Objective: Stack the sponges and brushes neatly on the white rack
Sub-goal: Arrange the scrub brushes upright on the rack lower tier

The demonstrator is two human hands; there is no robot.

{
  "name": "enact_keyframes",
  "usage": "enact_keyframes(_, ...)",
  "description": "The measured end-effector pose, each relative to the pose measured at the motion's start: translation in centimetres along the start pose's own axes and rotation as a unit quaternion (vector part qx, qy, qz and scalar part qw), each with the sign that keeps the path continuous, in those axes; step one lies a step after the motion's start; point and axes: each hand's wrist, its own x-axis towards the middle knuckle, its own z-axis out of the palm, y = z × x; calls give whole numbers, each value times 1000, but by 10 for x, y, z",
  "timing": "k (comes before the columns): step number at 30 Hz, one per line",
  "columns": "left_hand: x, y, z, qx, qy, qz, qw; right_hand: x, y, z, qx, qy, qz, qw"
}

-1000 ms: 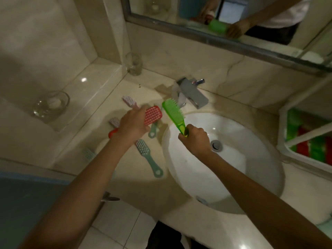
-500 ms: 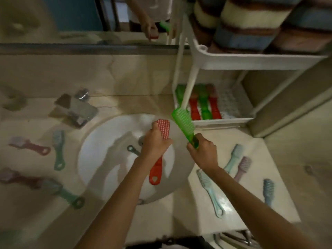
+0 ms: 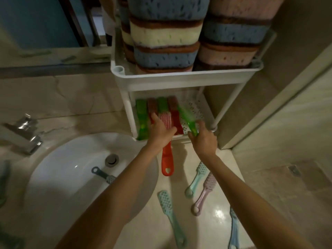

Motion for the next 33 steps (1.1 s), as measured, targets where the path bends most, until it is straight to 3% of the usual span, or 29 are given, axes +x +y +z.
enact_keyframes(5, 27, 8, -9, -6, 13, -43, 999, 63, -13, 1, -64, -41, 28, 997)
enact_keyframes(12, 40, 3, -6, -57, 18, -74, 995, 94, -19, 10, -156, -165, 60, 972)
enact_keyframes(17, 44, -3, -7, -94, 15, -85, 992, 89, -21, 30, -94, -203, 50, 973)
enact_keyframes(22, 47, -1, -8, -141, 15, -86, 986, 78, -17, 26, -80, -164, 45, 982)
enact_keyframes(25, 50, 7, -7, -187, 37, -93, 977, 67, -19, 13, 37, -98, -31, 994)
enact_keyframes(28, 58, 17, -2, -215, 58, -105, 969, 49, -26, -6, 172, -185, -86, 964)
enact_keyframes(30, 65, 22, 4, -231, 58, -104, 966, 41, -26, -13, 141, -256, -107, 950)
enact_keyframes(33, 58, 41, 7, -247, 24, -82, 965, 37, -22, -13, 62, -238, -128, 961)
